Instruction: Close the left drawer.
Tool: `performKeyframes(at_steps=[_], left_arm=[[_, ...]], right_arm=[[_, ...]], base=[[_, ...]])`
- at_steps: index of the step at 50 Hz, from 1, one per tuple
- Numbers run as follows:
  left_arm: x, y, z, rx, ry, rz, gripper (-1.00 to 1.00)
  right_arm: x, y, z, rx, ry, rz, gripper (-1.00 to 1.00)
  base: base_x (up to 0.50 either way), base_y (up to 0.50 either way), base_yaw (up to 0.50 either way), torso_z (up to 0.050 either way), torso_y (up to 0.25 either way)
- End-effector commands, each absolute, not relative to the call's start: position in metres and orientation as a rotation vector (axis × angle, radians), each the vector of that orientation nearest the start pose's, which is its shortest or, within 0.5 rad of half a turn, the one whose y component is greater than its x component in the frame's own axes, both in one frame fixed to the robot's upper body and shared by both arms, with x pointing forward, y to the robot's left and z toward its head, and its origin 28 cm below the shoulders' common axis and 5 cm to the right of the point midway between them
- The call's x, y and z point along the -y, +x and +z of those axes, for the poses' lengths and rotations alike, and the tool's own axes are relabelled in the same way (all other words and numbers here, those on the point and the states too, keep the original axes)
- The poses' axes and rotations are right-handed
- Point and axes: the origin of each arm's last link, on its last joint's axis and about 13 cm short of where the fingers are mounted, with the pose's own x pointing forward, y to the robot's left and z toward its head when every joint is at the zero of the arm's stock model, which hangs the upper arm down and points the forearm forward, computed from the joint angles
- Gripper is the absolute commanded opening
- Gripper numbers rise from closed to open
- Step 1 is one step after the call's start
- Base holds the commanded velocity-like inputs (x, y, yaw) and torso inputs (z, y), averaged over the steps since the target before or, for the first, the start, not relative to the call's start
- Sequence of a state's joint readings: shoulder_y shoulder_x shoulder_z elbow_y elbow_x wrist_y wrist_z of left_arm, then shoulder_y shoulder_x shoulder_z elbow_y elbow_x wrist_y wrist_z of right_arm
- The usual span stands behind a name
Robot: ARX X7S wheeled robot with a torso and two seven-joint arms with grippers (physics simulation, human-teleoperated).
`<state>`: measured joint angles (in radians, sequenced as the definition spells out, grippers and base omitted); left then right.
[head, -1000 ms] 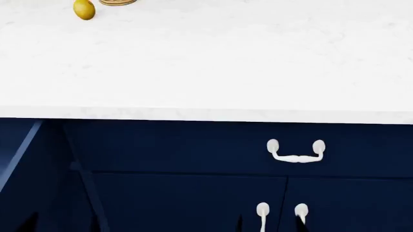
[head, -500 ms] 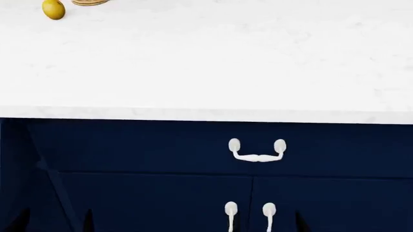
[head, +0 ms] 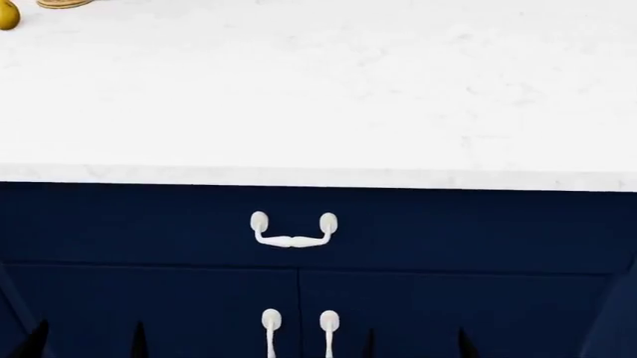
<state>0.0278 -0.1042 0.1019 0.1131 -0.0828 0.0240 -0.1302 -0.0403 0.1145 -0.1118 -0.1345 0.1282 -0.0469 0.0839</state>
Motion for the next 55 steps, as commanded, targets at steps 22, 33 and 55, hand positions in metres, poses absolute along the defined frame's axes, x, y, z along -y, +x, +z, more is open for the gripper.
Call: performKeyframes(at_steps=[22, 33, 55], left_arm=[[-0.207, 0.207, 0.031, 0.093, 0.014, 0.035, 1.0], [-0.207, 0.209, 0.032, 0.093, 0.015, 0.042, 1.0], [-0.223, 0.162, 0.086, 0.353, 0.045, 0.098, 1.0]], right_arm=[[0.093, 0.205, 0.033, 0.122, 0.015, 0.076, 1.0], [0.094, 0.203, 0.033, 0.13, 0.004, 0.098, 1.0], [0.104, 0.162, 0.1, 0.416, -0.026, 0.085, 1.0]], base=[[0.0, 0.0, 0.0, 0.0, 0.0], [0.0, 0.0, 0.0, 0.0, 0.0], [0.0, 0.0, 0.0, 0.0, 0.0]])
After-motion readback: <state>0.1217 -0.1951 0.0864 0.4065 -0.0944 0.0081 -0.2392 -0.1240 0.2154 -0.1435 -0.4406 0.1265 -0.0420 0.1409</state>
